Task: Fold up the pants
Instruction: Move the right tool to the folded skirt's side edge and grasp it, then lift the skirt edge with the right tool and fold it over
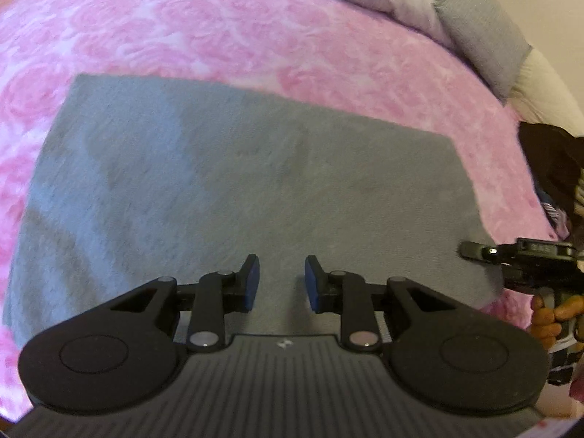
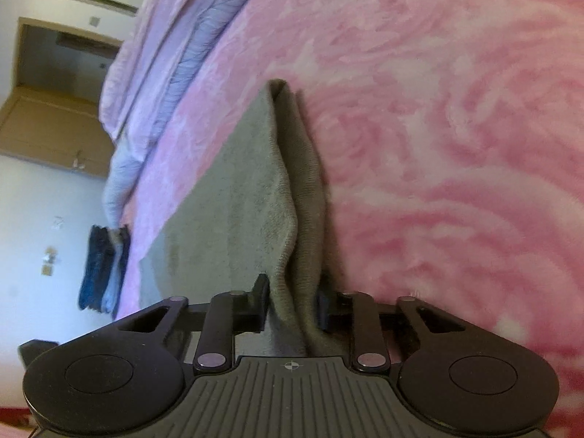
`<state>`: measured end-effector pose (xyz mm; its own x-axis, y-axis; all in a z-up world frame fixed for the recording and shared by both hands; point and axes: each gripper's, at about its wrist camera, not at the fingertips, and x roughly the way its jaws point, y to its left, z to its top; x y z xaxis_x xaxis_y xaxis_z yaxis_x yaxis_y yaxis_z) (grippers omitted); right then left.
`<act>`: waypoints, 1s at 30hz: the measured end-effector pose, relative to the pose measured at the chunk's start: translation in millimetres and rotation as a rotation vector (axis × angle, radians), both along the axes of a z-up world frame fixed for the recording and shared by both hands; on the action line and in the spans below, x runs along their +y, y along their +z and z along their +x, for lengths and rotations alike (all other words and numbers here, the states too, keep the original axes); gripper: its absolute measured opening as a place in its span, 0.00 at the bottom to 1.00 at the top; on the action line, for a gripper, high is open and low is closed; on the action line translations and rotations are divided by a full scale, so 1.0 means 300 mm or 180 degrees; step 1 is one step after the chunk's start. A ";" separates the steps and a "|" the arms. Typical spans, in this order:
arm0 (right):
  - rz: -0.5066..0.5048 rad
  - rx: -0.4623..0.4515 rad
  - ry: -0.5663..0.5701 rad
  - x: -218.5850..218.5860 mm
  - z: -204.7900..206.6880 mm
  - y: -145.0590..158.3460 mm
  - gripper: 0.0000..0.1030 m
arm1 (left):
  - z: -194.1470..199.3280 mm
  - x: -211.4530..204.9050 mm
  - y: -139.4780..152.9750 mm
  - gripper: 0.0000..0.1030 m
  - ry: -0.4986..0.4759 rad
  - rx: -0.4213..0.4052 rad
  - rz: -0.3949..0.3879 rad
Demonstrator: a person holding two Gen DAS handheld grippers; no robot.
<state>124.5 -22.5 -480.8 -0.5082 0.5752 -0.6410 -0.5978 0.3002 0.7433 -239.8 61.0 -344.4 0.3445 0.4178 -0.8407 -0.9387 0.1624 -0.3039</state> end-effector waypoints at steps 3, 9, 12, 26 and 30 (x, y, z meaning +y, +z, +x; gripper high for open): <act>-0.0067 -0.0305 -0.0015 0.007 -0.046 0.035 0.16 | 0.035 0.009 -0.052 0.20 -0.0166 0.0199 -0.0045; -0.0439 -0.1049 -0.0093 0.042 -0.179 0.134 0.12 | -0.030 0.038 -0.023 0.20 -0.0252 0.0113 -0.0049; -0.0682 -0.1709 -0.0048 0.095 -0.306 0.230 0.11 | -0.159 0.082 -0.002 0.19 -0.0106 0.0058 -0.0069; 0.0410 -0.3487 0.1268 0.146 -1.338 0.532 0.09 | -0.867 0.113 0.089 0.17 0.0778 -0.0222 -0.0108; 0.0515 -0.3616 0.1940 0.149 -1.578 0.351 0.09 | -0.955 0.094 0.071 0.17 0.0853 -0.0325 -0.0137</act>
